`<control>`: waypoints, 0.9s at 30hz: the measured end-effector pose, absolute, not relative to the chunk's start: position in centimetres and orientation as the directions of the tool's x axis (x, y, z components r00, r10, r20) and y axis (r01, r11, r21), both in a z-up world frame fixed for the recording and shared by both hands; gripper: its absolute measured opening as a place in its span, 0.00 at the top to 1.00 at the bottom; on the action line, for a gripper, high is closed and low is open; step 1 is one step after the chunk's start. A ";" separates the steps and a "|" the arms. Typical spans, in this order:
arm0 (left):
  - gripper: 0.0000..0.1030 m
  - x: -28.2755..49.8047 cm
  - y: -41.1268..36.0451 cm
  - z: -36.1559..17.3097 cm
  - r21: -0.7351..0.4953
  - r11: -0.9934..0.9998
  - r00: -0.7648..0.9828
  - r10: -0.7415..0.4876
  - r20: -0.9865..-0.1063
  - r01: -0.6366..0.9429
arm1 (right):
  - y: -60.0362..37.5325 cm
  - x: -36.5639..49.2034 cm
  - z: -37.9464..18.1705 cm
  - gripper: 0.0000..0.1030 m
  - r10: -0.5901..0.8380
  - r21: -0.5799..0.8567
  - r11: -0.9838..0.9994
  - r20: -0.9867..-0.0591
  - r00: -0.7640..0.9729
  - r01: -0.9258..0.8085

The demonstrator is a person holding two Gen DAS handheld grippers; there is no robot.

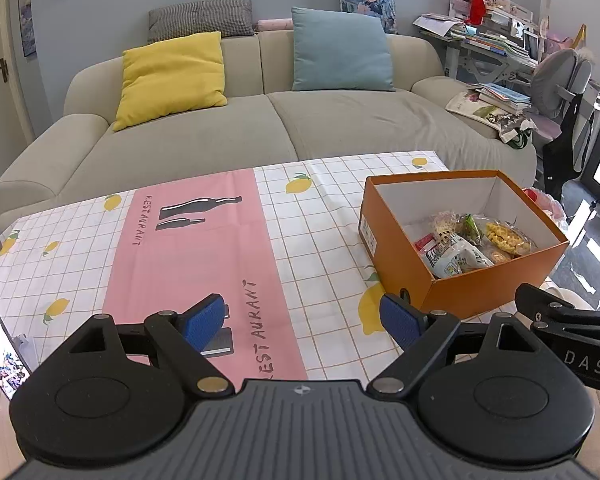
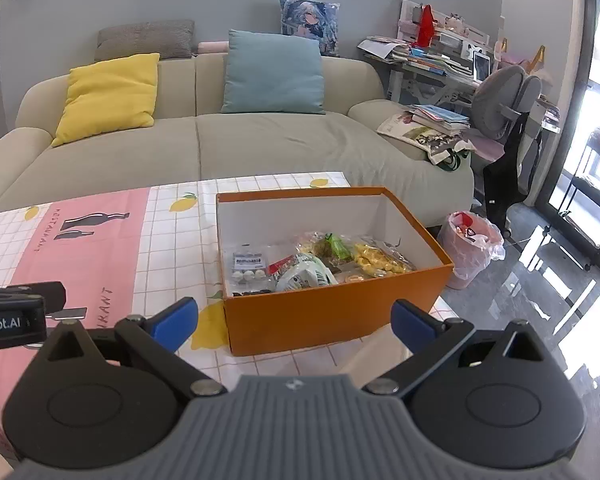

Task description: Organize snacks

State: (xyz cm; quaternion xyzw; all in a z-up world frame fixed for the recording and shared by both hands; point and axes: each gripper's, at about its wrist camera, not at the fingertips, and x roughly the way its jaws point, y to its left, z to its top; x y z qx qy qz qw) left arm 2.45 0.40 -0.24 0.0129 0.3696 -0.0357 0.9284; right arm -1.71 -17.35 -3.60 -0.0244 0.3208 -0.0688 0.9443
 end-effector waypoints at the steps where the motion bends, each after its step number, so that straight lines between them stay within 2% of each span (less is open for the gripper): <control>1: 0.01 2.5 0.4 -0.3 -0.001 0.997 0.724 -0.056 -0.687 0.075 | -17.3 -1.7 -3.6 0.03 -0.145 -0.092 0.989 -0.602 0.785 0.112; 27: 0.00 2.4 0.3 0.0 -0.016 0.998 0.717 -0.061 -0.694 0.068 | -17.0 -1.4 -3.9 0.03 -0.135 -0.101 0.991 -0.604 0.786 0.092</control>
